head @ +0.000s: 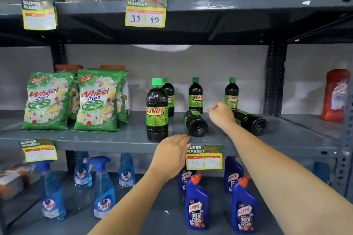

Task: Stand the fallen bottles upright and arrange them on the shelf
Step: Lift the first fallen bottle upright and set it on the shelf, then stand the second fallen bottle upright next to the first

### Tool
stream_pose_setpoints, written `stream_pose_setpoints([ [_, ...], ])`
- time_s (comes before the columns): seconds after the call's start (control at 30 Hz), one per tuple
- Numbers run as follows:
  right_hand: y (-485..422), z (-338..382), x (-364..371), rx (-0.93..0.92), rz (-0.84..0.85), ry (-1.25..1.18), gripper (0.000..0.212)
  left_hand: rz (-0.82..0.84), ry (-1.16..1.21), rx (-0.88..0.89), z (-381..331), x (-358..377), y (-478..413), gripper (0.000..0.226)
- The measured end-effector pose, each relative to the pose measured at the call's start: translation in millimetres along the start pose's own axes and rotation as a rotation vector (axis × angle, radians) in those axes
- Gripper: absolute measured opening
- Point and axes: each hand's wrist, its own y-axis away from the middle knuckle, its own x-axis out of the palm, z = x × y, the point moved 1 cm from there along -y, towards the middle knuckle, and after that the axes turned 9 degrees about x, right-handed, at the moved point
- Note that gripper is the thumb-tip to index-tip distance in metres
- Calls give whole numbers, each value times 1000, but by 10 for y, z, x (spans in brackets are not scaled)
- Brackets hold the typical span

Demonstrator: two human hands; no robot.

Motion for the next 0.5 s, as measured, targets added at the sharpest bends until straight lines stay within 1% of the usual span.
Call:
stream_pose_setpoints([
  [0.03,12,39,17,24,57,47,34,-17,-6,-4,0,21,11,43],
  [0.1,20,121,47,98,156,120,63,-38,-24,-16,5,65,26,43],
  [0.13,12,159,65,140,207,133,75,-53,-35,-23,-3,75,32,41],
  [0.2,-1,231,102,224,313,104,89,-82,-50,-25,-20,90,27,39],
  [0.23,0,268,128,266,365,59,90,-94,-56,-28,-28,97,24,39],
  [0.27,8,294,157,303,409,14,87,-105,-63,-32,-36,104,25,38],
  [0.33,8,306,213,325,454,-22,66,-124,-81,-36,-40,123,24,38],
  [0.4,-5,289,247,329,448,-25,46,-141,-92,-33,-45,146,24,39],
  [0.43,-11,279,257,329,432,-35,44,-149,-94,-30,-41,157,26,39],
  [0.5,-38,234,274,333,372,-98,48,-157,-107,-31,-33,181,22,39],
])
